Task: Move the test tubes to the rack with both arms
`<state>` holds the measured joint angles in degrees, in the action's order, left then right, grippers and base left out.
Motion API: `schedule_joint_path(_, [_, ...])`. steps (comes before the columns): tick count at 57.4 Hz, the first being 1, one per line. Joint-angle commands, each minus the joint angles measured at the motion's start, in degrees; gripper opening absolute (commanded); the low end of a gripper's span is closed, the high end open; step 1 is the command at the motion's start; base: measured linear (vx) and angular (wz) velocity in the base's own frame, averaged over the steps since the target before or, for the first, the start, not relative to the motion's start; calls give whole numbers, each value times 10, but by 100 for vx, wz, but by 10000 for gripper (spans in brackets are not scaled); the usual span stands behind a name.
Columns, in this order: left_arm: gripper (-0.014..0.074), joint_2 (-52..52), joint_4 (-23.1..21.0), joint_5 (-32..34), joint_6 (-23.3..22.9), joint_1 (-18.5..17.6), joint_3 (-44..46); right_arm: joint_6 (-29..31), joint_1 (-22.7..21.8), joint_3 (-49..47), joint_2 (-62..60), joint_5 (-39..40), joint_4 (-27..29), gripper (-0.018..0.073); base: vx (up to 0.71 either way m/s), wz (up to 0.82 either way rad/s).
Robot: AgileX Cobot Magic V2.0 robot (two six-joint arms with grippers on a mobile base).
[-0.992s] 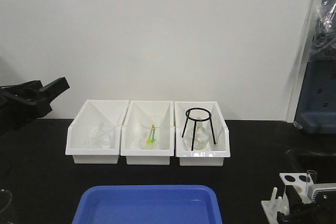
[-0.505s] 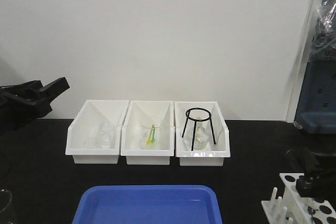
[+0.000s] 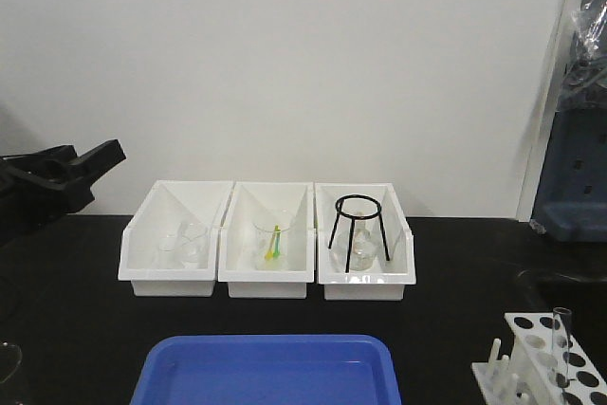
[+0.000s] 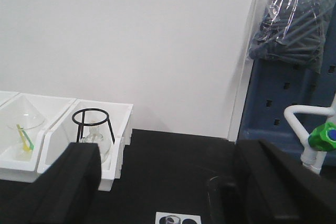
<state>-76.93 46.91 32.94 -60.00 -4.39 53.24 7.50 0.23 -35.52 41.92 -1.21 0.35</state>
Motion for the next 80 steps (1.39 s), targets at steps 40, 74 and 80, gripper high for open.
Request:
schedule_joint_path(40, [521, 16, -20, -16, 7, 0, 13, 7, -3, -19, -16, 29, -3, 560, 0, 0])
schedule_joint_path(74, [94, 463, -371, -289, 426, 0, -315, 6, -3, -19, -16, 29, -3, 560, 0, 0])
schedule_joint_path(80, [26, 540, -420, -353, 530, 0, -350, 6, -3, -19, -16, 29, -3, 560, 0, 0])
